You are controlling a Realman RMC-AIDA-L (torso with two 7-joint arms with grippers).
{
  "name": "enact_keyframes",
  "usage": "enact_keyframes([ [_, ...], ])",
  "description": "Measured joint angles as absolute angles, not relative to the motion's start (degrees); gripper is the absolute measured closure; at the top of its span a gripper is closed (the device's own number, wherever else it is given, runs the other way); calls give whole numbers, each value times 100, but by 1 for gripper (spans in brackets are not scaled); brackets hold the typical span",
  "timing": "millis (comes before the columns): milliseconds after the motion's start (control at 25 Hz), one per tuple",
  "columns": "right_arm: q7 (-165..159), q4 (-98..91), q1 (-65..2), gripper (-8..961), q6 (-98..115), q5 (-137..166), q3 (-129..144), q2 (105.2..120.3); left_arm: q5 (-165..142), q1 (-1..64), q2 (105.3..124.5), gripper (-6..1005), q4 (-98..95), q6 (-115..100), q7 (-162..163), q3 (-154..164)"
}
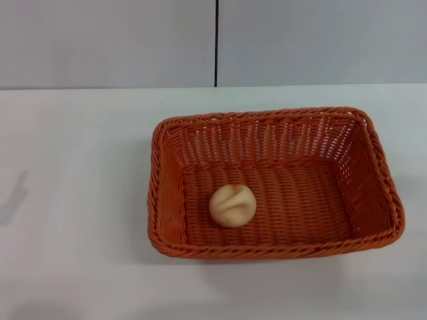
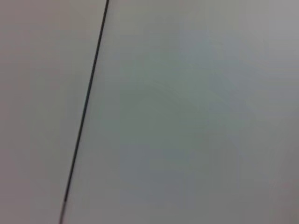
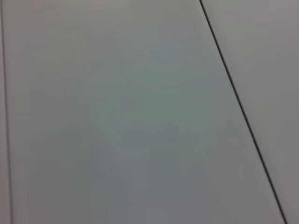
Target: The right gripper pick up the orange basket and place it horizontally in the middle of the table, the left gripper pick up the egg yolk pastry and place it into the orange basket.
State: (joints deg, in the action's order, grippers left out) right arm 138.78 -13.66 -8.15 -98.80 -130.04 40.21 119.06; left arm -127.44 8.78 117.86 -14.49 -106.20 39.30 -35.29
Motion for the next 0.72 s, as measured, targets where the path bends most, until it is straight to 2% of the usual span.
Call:
enact_keyframes([
  [320, 14052, -1010, -1024, 436, -9861, -12992, 3740, 11897, -12758, 788, 11804, 173, -1411, -10493, 3716, -3821],
  [720, 14581, -900, -1025, 356, -9869, -12897, 3805, 11912, -12754, 681, 11803, 172, -1244, -10414, 3561, -4102],
])
